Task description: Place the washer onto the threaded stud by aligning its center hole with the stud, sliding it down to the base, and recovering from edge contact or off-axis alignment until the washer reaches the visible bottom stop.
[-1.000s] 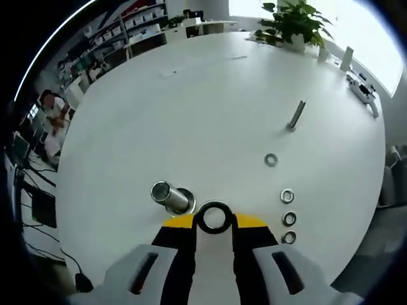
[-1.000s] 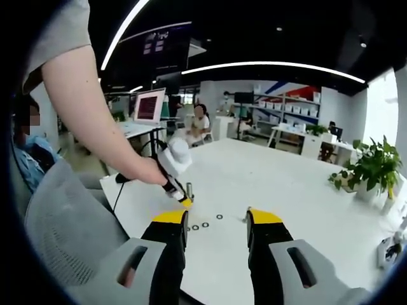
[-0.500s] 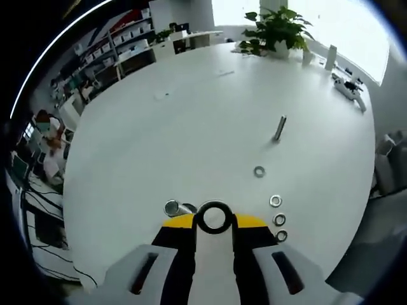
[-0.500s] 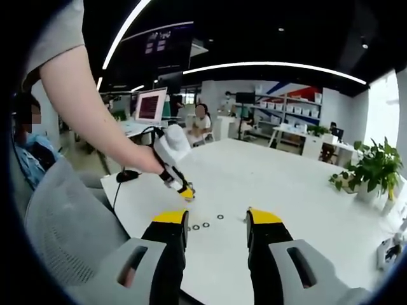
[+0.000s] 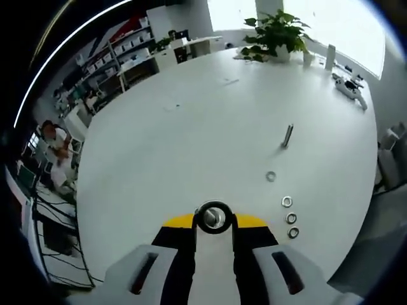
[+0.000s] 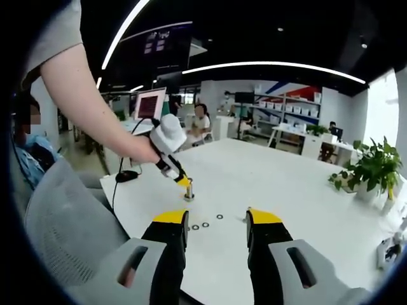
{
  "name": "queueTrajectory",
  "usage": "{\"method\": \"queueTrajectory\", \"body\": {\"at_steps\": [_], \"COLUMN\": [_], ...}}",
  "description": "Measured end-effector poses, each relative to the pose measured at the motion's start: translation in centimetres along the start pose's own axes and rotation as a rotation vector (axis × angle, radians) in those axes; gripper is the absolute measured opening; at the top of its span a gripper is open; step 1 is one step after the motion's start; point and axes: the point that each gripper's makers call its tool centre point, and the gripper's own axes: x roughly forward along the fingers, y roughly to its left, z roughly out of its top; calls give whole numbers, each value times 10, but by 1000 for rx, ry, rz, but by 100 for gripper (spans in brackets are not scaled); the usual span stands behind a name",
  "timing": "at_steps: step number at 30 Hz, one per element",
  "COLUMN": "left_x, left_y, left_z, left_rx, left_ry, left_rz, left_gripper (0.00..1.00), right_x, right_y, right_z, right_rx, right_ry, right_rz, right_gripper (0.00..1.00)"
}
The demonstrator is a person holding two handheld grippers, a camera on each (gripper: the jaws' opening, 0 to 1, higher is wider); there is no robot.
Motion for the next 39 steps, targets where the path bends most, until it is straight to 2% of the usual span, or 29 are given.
{"method": "queueTrajectory", "body": {"at_steps": [5,12,19,33,39], "left_x": [4,12,17,14,15], "left_y": [4,10,9,11,10], "left_z": [1,-6,-3,-5,-10], "left_rx": [11,16,15,50,59], "left_ry": [19,68,75,93,117], "left_rz": [11,20,16,37,45], "left_gripper": [19,19,19,19,19], "right_x": [0,0,-1,-1,-1], "right_y": [0,-1,-3,-2,-3], "right_z": [0,0,0,0,-1], "right_rx": [-2,1,2,-2,1], "right_ry": [1,0,-1,-1,2], "right_rz": [0,-6,-13,-12,-15], "right_gripper": [38,38,38,38,38]}}
